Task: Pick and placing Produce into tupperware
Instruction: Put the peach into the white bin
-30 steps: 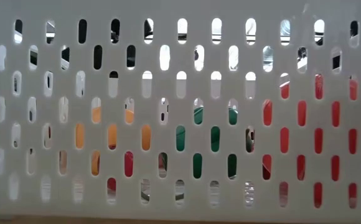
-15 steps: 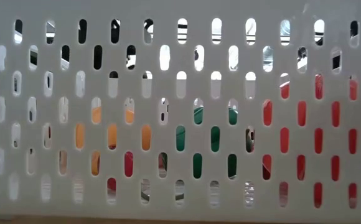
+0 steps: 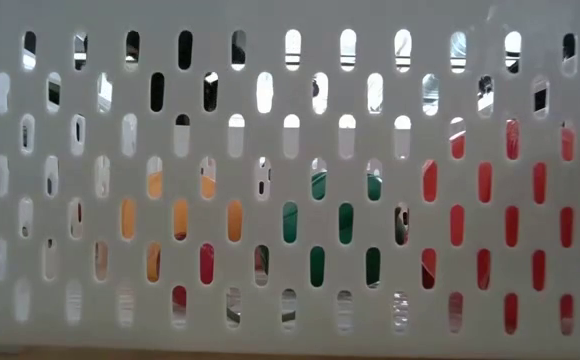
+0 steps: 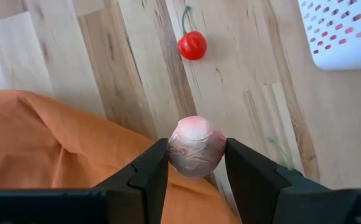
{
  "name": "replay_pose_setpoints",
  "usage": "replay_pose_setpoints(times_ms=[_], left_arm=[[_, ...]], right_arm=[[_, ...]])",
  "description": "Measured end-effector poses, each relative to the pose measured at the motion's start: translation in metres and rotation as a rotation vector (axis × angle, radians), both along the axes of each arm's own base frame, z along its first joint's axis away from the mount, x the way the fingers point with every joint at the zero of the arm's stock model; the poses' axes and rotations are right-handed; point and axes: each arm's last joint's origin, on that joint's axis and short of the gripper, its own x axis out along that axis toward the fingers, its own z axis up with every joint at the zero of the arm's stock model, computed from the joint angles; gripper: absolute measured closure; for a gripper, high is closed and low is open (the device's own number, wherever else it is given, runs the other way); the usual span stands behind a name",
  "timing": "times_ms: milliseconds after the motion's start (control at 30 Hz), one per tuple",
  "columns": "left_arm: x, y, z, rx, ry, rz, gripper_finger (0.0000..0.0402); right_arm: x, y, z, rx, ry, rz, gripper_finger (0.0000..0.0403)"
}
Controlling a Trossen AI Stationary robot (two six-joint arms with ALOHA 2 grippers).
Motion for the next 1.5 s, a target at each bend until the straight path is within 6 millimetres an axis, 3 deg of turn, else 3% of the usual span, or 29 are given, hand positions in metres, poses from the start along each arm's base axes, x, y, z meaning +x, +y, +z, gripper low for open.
replay_pose_setpoints(times_ms=[767,1500], left_arm=[[0.005,0.001,0.073,0.021,-0.001,-0.001,0.0259],[0.000,0.000,0.121,0.016,-0.040,-0.012,0.0259]], right_arm=[[0.000,0.000,0.000,0.000,0.000,0.000,0.0402],[0.000,0.000,0.000,0.000,0.000,0.000,0.0402]])
